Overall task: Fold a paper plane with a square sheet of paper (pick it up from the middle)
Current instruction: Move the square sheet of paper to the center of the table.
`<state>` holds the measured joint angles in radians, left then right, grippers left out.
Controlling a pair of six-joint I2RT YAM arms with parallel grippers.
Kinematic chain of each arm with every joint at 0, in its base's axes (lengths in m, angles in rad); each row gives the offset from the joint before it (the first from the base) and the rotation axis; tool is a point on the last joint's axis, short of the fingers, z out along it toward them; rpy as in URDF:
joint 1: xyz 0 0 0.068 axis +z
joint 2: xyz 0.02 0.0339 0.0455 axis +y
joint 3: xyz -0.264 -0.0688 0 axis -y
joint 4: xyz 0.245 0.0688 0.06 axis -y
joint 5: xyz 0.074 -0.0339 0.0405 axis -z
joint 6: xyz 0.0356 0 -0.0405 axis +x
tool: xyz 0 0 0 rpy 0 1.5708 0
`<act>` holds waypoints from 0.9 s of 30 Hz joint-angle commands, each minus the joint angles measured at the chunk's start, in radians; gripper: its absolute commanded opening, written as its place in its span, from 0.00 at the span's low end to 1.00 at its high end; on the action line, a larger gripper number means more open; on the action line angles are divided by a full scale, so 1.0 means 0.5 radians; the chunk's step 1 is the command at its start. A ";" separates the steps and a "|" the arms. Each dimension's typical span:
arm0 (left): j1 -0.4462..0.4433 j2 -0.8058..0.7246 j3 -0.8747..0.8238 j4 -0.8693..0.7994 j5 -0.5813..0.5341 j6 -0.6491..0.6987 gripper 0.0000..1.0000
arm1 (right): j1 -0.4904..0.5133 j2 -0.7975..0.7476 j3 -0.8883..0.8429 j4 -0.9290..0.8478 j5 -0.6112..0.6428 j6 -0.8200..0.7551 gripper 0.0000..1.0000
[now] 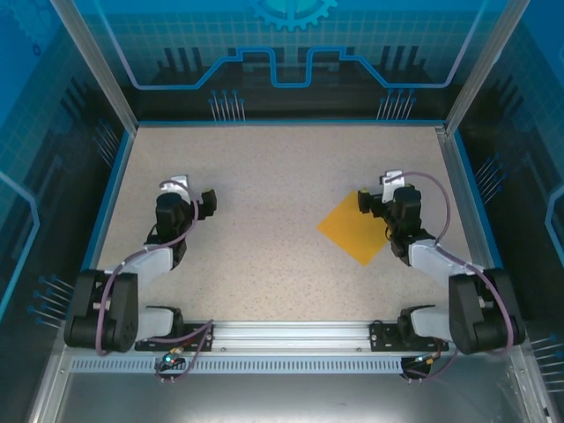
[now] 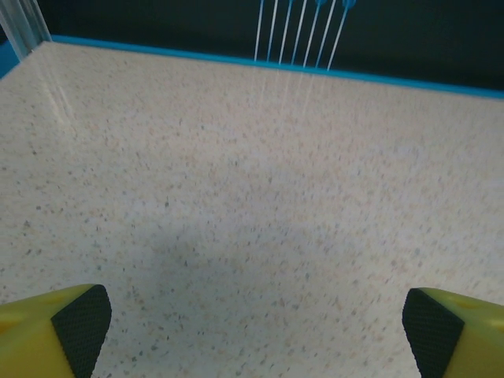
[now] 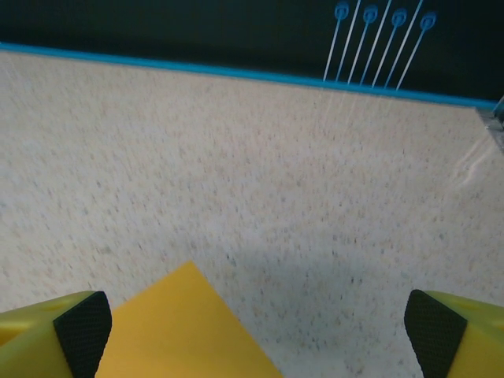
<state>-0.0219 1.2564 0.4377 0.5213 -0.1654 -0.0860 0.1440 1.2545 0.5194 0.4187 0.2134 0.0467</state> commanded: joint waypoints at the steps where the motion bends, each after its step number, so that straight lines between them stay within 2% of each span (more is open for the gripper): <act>1: -0.028 -0.129 0.181 -0.501 -0.056 -0.164 0.98 | 0.060 -0.074 0.309 -0.783 0.111 0.290 1.00; 5: -0.054 -0.138 0.484 -1.021 -0.055 -0.267 0.98 | 0.166 0.014 0.542 -1.176 0.069 0.539 0.99; 12: -0.060 -0.117 0.589 -1.068 0.261 -0.487 0.98 | 0.394 0.440 0.974 -1.732 -0.016 1.159 1.00; 17: -0.064 0.010 0.780 -1.312 0.315 -0.543 0.99 | 0.430 0.688 1.057 -1.764 -0.121 1.454 0.99; 22: -0.067 0.114 0.877 -1.386 0.478 -0.503 0.99 | 0.420 0.918 1.202 -1.773 -0.227 1.472 0.99; 27: -0.075 0.185 0.922 -1.403 0.557 -0.502 0.99 | 0.397 1.064 1.288 -1.810 -0.207 1.487 0.99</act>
<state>-0.0502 1.3273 0.8619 -0.1379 0.0551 -0.3206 0.3515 1.7565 1.1263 -0.4458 0.1253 0.7559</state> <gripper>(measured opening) 0.985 0.994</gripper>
